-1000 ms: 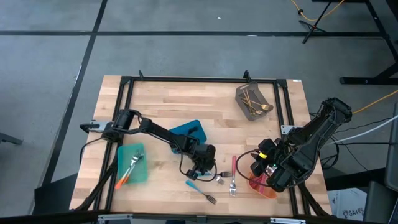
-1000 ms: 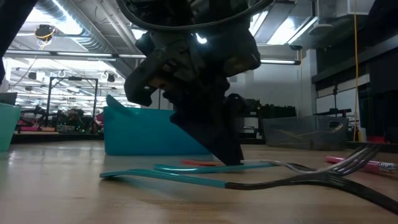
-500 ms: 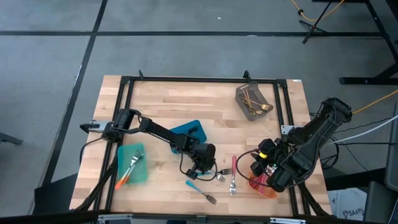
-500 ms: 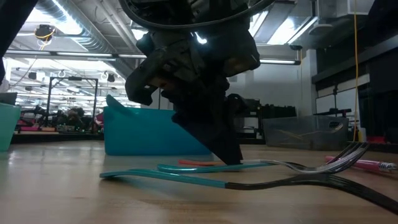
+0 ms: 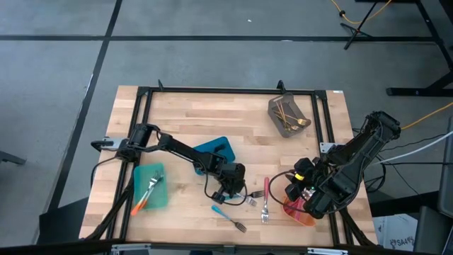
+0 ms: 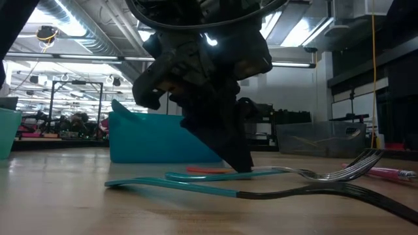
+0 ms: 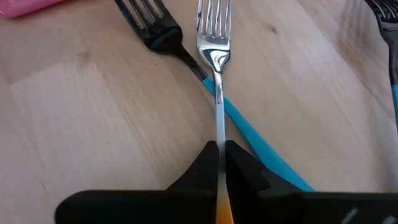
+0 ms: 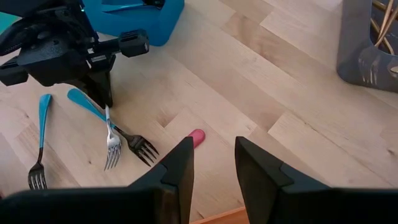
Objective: Sort silverware by color (type)
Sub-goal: Put the orange fork into the light blue bin
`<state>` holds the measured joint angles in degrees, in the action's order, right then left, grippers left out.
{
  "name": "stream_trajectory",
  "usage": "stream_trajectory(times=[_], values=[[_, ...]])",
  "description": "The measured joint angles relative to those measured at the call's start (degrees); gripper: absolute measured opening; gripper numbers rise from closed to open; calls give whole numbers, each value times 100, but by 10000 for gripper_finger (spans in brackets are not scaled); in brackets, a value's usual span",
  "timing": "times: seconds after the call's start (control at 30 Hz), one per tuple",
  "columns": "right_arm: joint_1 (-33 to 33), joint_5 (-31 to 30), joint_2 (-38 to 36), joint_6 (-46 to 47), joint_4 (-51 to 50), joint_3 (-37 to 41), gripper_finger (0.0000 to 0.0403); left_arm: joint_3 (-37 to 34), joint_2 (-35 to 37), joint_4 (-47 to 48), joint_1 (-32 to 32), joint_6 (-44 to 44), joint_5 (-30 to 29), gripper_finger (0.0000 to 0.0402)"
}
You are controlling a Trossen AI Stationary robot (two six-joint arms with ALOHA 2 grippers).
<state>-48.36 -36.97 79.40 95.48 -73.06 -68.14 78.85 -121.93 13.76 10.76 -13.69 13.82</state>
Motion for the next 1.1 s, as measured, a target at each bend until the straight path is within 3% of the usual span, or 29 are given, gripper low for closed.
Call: stream_trajectory(times=[0.7,0.93,1.1], values=[[2,0,0,0,9,0,104,680,26,462,0,-35,-30,1],[2,0,0,0,9,0,104,680,26,1245,-4,-74,-973,1],[1,0,0,0,9,0,104,680,26,1245,-4,-40,-1110,1]])
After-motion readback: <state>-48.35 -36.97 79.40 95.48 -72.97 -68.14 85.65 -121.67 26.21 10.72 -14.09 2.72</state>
